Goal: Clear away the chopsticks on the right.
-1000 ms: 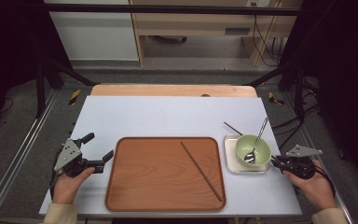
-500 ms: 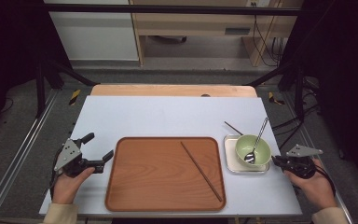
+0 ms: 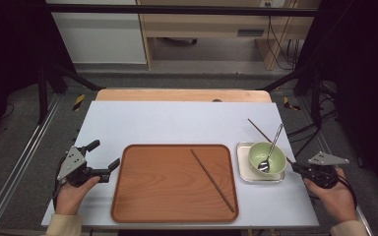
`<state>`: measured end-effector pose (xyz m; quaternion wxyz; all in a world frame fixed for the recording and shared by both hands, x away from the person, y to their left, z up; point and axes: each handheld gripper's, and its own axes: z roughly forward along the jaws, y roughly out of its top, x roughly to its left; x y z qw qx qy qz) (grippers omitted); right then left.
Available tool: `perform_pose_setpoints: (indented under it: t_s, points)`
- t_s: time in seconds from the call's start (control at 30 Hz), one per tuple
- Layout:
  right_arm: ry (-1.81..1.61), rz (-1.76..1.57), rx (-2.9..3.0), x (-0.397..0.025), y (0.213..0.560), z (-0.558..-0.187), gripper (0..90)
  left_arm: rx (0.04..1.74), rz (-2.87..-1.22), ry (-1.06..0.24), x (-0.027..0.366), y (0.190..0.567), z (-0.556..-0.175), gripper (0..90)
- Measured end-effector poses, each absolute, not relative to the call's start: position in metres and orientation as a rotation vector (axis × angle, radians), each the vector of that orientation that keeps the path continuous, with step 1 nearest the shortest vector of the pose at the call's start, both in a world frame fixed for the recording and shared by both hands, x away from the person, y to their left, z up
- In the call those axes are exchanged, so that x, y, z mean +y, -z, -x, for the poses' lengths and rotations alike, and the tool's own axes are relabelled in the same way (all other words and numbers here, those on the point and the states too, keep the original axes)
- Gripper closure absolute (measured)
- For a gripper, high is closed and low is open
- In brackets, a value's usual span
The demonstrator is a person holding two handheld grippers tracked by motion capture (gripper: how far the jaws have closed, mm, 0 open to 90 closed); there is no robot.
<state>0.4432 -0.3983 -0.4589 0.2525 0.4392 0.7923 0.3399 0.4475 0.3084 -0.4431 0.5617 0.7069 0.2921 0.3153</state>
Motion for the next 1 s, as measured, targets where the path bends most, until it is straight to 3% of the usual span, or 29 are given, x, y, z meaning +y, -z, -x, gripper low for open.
perform_pose_setpoints:
  t_s: [0.67,1.0]
  points:
    - [-1.008,-1.257,1.799,-0.398,0.385,-0.443,84.6,0.687,-1.652,-0.744,0.309,0.442,-0.447,2.3]
    - [-1.082,-1.179,1.802,-0.364,0.354,-0.436,84.7,0.683,-1.657,-0.748,0.309,0.442,-0.447,2.3]
